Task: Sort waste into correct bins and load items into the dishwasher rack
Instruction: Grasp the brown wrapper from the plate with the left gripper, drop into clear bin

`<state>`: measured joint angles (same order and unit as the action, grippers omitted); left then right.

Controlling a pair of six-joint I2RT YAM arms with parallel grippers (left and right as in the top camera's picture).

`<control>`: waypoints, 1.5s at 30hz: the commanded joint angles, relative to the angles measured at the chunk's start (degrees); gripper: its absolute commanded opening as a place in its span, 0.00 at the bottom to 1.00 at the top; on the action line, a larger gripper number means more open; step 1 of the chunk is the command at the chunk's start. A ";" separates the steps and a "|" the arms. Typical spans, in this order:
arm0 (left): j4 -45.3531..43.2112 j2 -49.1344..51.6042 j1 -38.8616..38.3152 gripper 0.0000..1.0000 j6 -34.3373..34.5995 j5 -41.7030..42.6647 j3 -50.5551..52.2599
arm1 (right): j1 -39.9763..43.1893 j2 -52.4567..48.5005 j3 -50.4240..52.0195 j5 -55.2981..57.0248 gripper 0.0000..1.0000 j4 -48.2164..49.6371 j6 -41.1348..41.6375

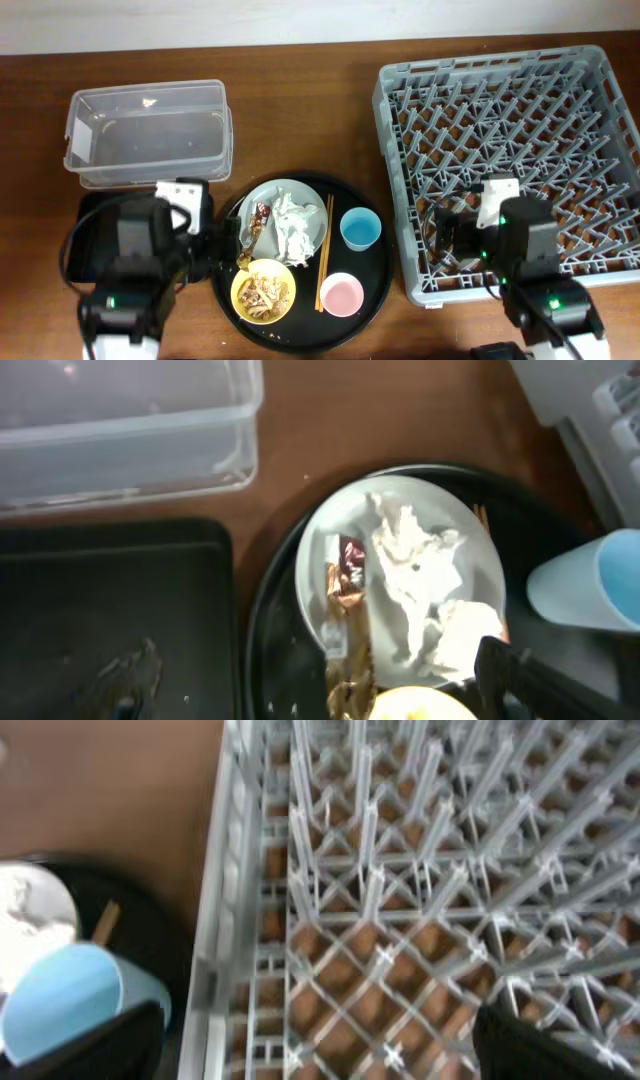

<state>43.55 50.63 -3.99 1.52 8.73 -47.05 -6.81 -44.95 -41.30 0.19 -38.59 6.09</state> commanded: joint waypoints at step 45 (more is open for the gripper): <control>-6.97 53.46 6.80 0.44 0.63 -10.05 -37.46 | -0.31 -5.35 -7.63 -0.11 0.99 -8.55 0.42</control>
<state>36.82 103.68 2.70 2.79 -1.10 -84.12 -6.81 -50.33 -47.81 0.14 -47.18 6.04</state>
